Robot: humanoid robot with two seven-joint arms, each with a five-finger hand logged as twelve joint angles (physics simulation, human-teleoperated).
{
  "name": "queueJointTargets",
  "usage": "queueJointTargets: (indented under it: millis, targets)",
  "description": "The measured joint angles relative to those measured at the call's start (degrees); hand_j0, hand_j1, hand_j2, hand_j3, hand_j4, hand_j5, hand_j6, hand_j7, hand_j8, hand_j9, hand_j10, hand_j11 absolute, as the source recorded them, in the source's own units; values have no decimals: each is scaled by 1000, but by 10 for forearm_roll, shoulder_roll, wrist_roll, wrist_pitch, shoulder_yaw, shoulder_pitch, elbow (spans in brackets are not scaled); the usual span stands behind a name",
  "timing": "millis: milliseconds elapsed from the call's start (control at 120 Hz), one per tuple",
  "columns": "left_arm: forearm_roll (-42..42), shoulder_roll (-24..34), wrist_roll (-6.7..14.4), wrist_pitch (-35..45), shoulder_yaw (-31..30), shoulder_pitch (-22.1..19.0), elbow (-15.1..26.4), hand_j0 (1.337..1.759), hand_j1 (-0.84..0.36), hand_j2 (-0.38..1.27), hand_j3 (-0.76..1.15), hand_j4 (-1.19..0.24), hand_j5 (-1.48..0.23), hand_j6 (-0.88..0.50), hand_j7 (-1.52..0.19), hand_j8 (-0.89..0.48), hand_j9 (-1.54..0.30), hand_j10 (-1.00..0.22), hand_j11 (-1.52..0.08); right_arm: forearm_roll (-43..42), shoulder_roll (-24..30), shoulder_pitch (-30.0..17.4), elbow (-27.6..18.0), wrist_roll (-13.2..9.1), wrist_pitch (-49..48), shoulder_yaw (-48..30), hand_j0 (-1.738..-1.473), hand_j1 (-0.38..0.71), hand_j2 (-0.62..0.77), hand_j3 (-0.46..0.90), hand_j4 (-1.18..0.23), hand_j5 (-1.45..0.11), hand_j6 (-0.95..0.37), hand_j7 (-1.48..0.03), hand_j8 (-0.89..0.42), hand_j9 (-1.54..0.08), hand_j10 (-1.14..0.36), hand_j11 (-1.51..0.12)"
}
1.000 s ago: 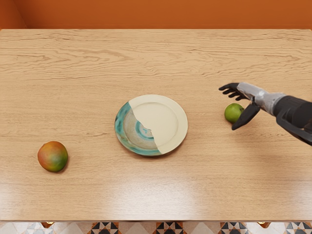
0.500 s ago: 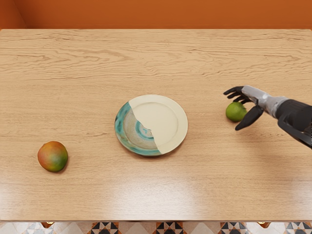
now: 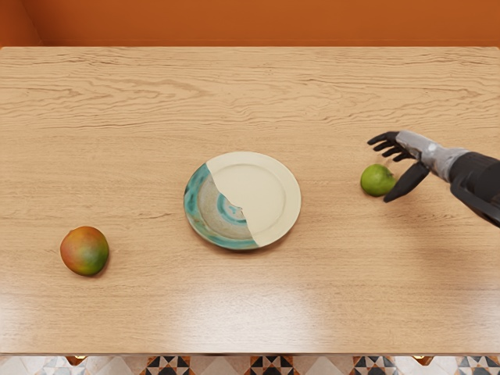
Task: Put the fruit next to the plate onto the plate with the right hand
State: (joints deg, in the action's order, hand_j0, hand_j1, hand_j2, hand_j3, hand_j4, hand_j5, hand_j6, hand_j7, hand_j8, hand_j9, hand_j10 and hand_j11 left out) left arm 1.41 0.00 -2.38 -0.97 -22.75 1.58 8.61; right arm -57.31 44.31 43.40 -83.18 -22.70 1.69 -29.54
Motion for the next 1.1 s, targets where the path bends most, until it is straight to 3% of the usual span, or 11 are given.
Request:
queueJointTargets:
  millis: [200,433,650,1100]
  targets:
    - [0,0,0,0,0,0,0,1658,69,47,0,-234,-304,-234,-304,-234,-304,-234,-304,1,40,2,-68,-64,-13,0,-1658,-46,-47,0,-260,-332,-261,-331,-262,-332,-259,-332]
    - [0,0,0,0,0,0,0,1658,69,47,0,-234,-304,-234,-304,-234,-304,-234,-304,-3,26,26,-86,-112,-12,0,-1658,-31,-50,0,-272,-348,-274,-348,-273,-348,-271,-348]
    - [0,0,0,0,0,0,0,1658,69,47,0,-234,-304,-234,-304,-234,-304,-234,-304,-35,3,29,-83,-122,19,5,-1658,-21,-51,0,-279,-358,-281,-358,-280,-358,-279,-358]
    - [0,0,0,0,0,0,0,1658,69,47,0,-234,-304,-234,-304,-234,-304,-234,-304,-90,-29,-9,-82,-123,63,8,-1658,31,-60,0,-322,-415,-324,-414,-323,-415,-322,-415]
